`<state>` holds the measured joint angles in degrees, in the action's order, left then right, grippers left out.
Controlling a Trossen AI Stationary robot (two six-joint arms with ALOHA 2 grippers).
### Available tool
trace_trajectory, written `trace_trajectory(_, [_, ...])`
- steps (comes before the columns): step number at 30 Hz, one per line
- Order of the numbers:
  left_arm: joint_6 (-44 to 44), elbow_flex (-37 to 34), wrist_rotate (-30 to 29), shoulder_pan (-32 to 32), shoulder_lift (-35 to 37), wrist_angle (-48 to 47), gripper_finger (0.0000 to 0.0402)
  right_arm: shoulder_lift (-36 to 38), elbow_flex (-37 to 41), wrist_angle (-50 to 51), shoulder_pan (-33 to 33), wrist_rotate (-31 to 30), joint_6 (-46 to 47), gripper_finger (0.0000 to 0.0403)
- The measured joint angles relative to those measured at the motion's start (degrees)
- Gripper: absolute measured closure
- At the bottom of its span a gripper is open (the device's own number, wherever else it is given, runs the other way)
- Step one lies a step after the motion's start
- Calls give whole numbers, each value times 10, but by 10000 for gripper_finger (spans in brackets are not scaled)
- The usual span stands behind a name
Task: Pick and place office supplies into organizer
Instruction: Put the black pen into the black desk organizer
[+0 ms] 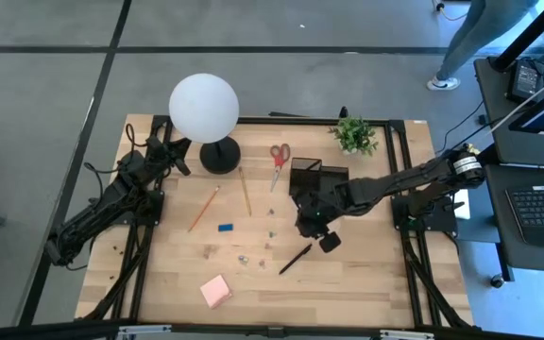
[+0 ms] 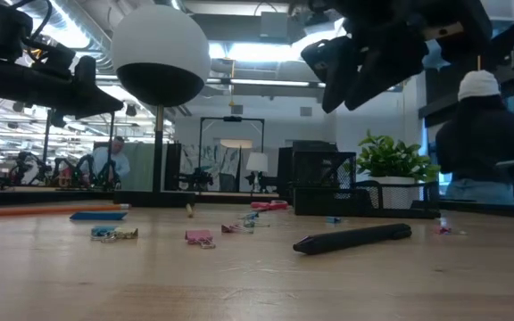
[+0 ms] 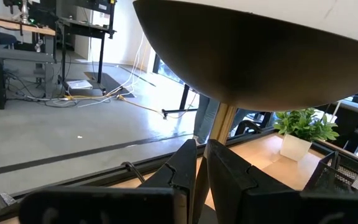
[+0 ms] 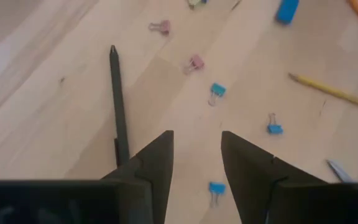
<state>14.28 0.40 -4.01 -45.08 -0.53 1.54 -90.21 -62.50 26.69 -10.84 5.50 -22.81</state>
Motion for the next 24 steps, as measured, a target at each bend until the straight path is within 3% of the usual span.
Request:
trace_trajectory(5, [0, 0, 0, 0, 0, 0, 368, 0, 0, -1, -12, -9, 1, 250])
trace_trajectory(11, [0, 0, 0, 0, 0, 0, 368, 0, 0, 0, -18, -9, 75, 223])
trace_trajectory(18, [0, 0, 0, 0, 0, 0, 368, 0, 0, 2, -33, -5, 73, 204])
trace_trajectory(24, [0, 0, 0, 0, 0, 0, 368, -1, 0, -7, -48, -13, 71, 156])
